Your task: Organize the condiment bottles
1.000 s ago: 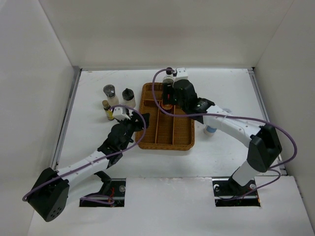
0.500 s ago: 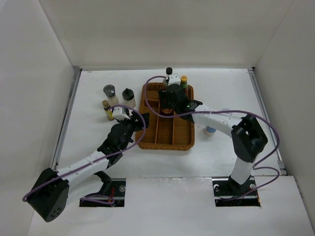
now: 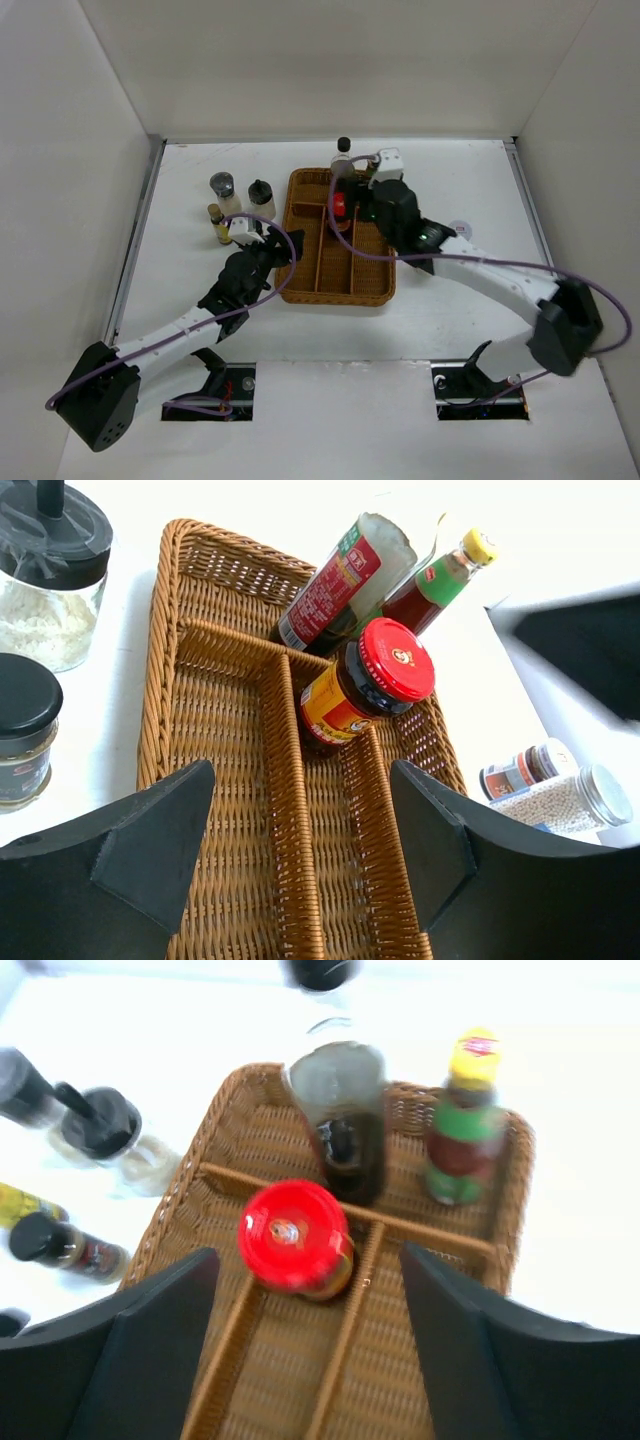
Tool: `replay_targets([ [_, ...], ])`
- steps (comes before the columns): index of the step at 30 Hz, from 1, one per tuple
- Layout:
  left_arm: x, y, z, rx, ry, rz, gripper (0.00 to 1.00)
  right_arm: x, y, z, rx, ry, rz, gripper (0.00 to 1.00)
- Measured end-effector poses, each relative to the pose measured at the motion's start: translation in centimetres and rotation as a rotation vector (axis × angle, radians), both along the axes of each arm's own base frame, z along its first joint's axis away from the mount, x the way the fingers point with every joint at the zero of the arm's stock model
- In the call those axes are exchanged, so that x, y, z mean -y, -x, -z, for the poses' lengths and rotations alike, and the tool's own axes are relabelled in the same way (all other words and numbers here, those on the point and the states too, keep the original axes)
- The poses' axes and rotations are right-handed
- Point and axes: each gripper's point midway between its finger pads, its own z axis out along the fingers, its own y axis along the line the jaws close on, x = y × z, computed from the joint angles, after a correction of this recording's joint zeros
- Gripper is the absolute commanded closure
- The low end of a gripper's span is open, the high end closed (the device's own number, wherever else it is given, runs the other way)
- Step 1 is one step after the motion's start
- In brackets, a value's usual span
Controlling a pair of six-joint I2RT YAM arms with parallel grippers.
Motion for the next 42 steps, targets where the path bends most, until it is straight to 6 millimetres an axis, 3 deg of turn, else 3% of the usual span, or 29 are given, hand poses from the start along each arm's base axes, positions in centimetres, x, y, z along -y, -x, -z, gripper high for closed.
replay_targets([
  [2, 0.0, 0.0, -0.1, 0.003, 0.003, 0.000, 0.30, 2.7, 1.9, -2.0, 0.043, -0.050, 0.034, 0.52],
  [3, 0.0, 0.0, -0.1, 0.002, 0.002, 0.001, 0.30, 4.7, 2.8, -3.1, 0.068, -0.080, 0.069, 0.57],
  [5, 0.2, 0.1, 0.1, -0.002, 0.000, 0.008, 0.30, 9.2, 4.0, -4.6, 0.108, -0.132, 0.174, 0.55],
  [7, 0.4, 0.1, 0.3, -0.008, -0.004, 0.017, 0.30, 13.5, 5.0, -5.5, 0.130, -0.165, 0.292, 0.46],
  [8, 0.5, 0.1, 0.4, -0.011, -0.006, 0.019, 0.30, 15.3, 5.4, -5.4, 0.129, -0.174, 0.350, 0.33],
  [10, 0.6, 0.2, 0.7, -0.019, -0.010, 0.026, 0.30, 17.5, 6.3, -4.5, 0.109, -0.174, 0.426, 0.14],
  [12, 0.6, 0.2, 0.7, -0.018, -0.008, 0.027, 0.30, 18.6, 7.0, -2.2, 0.057, -0.137, 0.467, 0.08],
  [18, 0.6, 0.2, 0.5, -0.013, -0.003, 0.027, 0.30, 19.3, 8.3, 6.1, -0.160, 0.037, 0.495, 0.04],
  [22, 0.6, 0.2, 0.5, -0.013, -0.002, 0.027, 0.30, 19.6, 8.1, 7.7, -0.208, 0.063, 0.506, 0.05],
  [24, 0.6, 0.2, 0.4, -0.013, -0.002, 0.028, 0.30, 20.0, 7.8, 8.0, -0.216, 0.062, 0.521, 0.10],
  [31, 0.7, 0.2, 0.5, -0.016, -0.002, 0.028, 0.30, 20.2, 6.4, 8.9, -0.235, 0.042, 0.530, 0.49],
  [37, 1.0, 0.3, 0.5, -0.013, 0.002, 0.043, 0.30, 19.6, 6.8, 7.8, -0.214, 0.020, 0.491, 0.54],
  [42, 1.9, 0.7, 0.0, 0.013, 0.023, 0.082, 0.30, 16.4, 5.9, 3.0, -0.128, -0.025, 0.395, 0.54],
])
